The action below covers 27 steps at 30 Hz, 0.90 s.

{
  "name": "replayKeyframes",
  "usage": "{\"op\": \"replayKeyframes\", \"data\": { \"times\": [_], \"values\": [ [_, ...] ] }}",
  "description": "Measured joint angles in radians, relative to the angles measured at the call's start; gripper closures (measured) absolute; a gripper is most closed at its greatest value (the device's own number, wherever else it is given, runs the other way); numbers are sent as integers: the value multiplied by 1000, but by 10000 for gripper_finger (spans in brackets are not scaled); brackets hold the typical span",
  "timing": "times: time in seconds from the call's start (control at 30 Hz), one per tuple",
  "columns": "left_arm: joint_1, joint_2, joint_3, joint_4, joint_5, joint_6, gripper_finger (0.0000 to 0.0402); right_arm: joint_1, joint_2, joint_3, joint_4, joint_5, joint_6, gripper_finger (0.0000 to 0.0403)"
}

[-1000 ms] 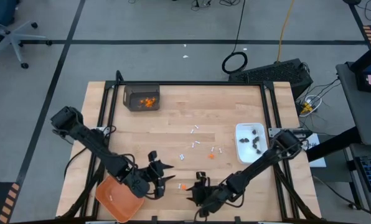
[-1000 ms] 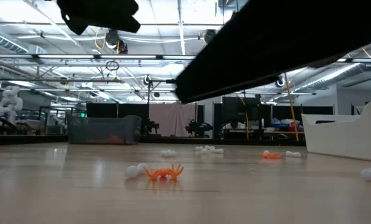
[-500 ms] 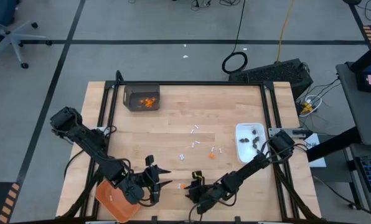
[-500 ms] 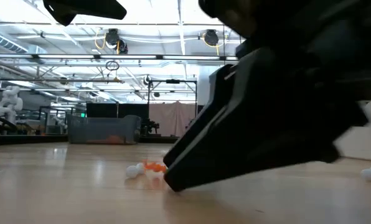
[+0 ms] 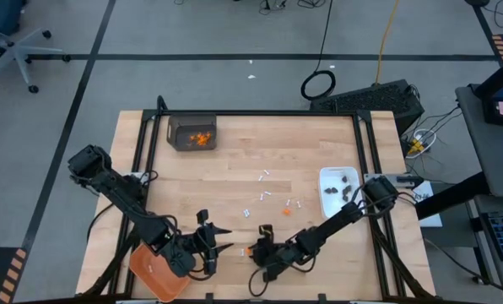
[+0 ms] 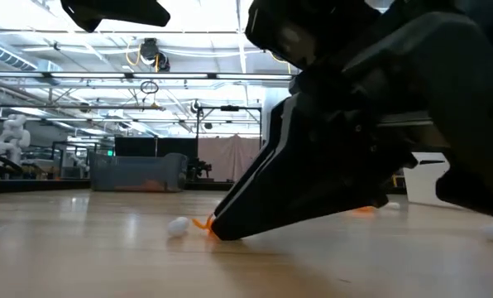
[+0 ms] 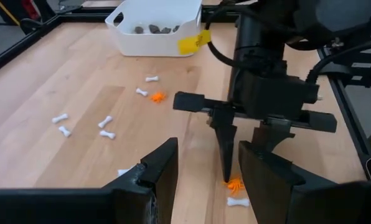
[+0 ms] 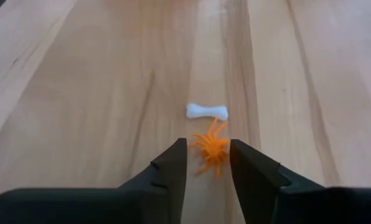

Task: Sort Halloween decoration
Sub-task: Put the orange spider toy into the black bin

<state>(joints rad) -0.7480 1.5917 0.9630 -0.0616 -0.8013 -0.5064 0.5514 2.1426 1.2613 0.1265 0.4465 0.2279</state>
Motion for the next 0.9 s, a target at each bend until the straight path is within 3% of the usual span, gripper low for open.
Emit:
{"op": "replayKeyframes", "data": {
  "times": [0.37, 0.63, 0.9],
  "values": [
    [21, 0, 0, 1, -19, 20, 233, -22, -1, 0, -8, -27, -22, 397],
    [21, 3, -26, 1, -3, 15, 233, -23, -82, -5, -39, -33, -47, 401],
    [21, 84, -30, 32, 32, 20, 233, -24, -187, -5, -31, -31, -113, 402]
  ]
}}
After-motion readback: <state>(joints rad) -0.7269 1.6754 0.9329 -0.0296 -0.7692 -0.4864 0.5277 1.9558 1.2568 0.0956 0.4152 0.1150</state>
